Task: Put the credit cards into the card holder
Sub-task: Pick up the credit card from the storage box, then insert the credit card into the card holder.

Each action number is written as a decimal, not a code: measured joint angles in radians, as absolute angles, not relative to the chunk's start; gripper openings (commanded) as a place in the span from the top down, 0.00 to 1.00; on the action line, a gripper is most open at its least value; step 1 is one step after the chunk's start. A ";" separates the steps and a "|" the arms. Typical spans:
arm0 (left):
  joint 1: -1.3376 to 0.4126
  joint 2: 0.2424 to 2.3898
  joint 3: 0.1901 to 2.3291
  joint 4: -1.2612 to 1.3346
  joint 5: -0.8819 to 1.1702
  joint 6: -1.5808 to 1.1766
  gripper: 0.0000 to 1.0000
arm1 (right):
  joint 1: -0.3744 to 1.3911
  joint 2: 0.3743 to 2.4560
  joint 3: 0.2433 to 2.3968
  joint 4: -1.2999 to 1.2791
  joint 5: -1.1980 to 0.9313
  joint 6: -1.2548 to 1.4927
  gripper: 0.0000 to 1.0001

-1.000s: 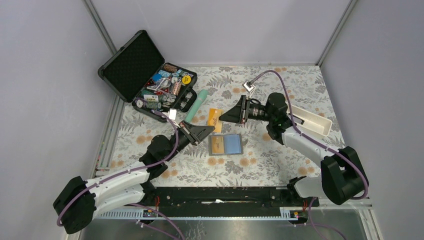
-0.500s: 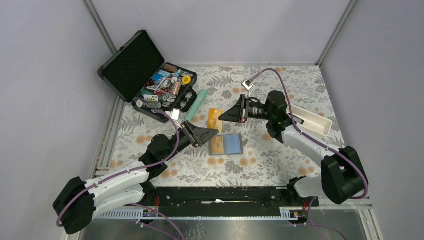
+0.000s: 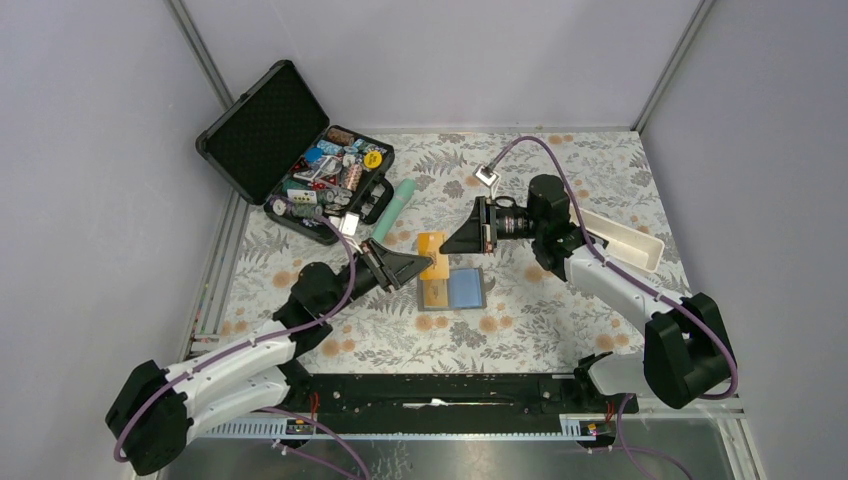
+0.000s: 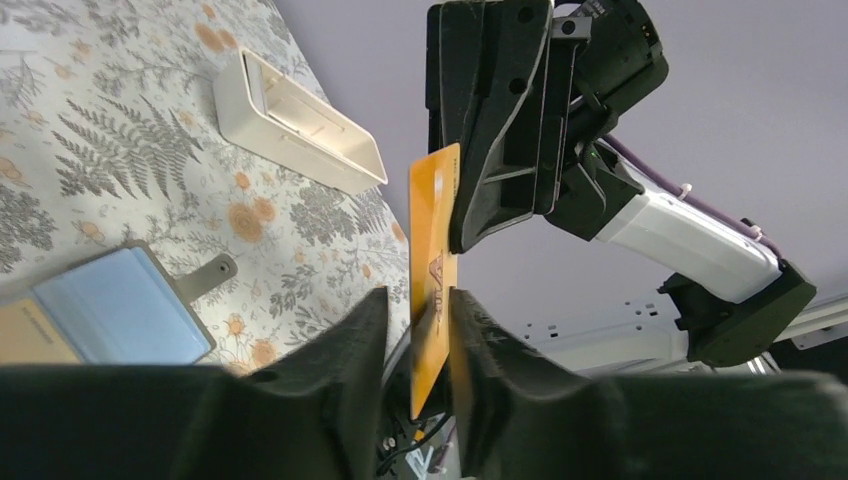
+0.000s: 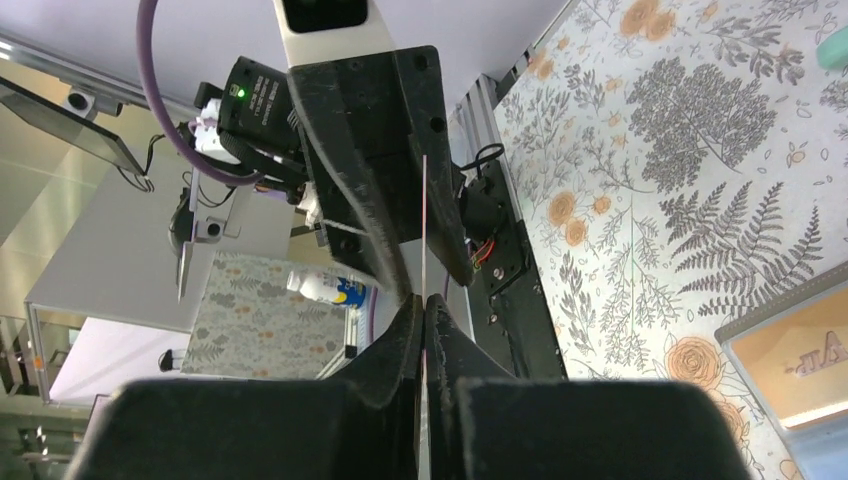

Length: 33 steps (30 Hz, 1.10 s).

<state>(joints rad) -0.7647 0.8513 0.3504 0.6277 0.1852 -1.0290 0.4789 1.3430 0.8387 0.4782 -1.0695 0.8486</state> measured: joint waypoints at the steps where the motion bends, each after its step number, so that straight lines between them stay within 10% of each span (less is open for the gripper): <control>1: -0.765 0.861 0.352 0.632 0.192 -1.029 0.80 | 0.479 1.343 0.839 0.473 -1.077 0.844 1.00; 6: -0.765 0.906 0.356 0.661 0.235 -1.047 1.00 | 0.477 1.343 0.839 0.429 -1.093 0.809 0.96; 10: -0.761 0.919 0.361 0.669 0.250 -1.052 1.00 | 0.470 1.345 0.841 0.404 -1.084 0.789 0.49; 16: -0.761 0.920 0.355 0.595 0.187 -1.047 1.00 | 0.426 1.308 0.843 0.200 -0.887 0.677 0.23; 33: -0.796 1.277 0.387 0.435 0.091 -1.068 1.00 | 0.458 1.322 0.729 -0.193 -0.178 0.437 0.39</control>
<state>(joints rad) -0.7959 1.2774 0.3870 0.4347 0.0906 -1.0676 0.4580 1.3216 0.7292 -0.1932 -0.1776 0.4370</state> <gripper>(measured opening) 0.022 0.658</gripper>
